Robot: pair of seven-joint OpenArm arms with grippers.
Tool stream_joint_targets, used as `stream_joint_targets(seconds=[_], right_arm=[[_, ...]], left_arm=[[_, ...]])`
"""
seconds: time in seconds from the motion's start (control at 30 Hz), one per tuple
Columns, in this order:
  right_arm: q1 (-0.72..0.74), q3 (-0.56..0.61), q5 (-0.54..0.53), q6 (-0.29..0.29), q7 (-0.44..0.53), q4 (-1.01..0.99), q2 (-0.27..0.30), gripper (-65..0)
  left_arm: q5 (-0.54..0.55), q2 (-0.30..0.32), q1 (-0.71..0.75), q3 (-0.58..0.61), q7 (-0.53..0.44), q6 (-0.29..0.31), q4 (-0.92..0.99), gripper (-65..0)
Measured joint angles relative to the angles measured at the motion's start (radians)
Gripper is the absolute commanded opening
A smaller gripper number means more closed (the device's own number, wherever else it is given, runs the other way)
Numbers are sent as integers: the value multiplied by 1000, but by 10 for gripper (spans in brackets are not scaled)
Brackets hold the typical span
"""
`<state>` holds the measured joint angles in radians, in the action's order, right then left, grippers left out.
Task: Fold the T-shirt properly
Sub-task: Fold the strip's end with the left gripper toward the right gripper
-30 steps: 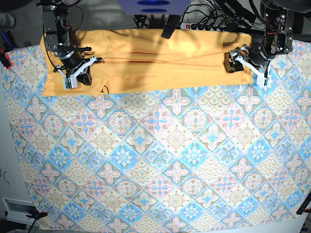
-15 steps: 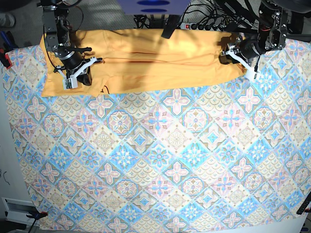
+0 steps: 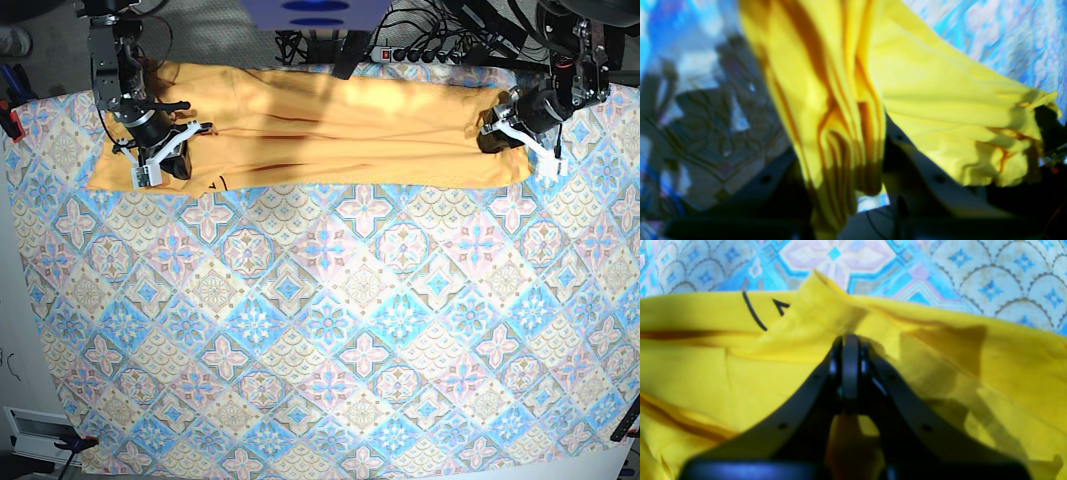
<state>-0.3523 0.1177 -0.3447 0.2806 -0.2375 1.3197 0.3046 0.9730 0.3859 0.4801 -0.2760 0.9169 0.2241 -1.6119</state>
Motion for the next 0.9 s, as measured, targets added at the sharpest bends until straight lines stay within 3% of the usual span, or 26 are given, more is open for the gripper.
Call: stream_joint_targets(seconds=[0.13, 0.3, 0.53, 0.73, 0.9], right_arm=[[1, 18, 0, -12, 8, 2, 1, -650], [68, 148, 13, -23, -10, 2, 2, -650], [89, 220, 15, -23, -9, 2, -5, -650], [89, 220, 15, -22, -8, 2, -6, -650], [89, 220, 14, -22, -8, 2, -6, -650]], left_arm=[[14, -6, 0, -59, 11, 13, -28, -650], [-8, -3, 0, -100, 6, -4, -28, -650], [-24, -3, -1, -99, -9, -17, -76, -650], [-22, -39, -61, 23, -11, -17, -102, -650], [-31, -107, -87, 127, -6, -19, -111, -650]])
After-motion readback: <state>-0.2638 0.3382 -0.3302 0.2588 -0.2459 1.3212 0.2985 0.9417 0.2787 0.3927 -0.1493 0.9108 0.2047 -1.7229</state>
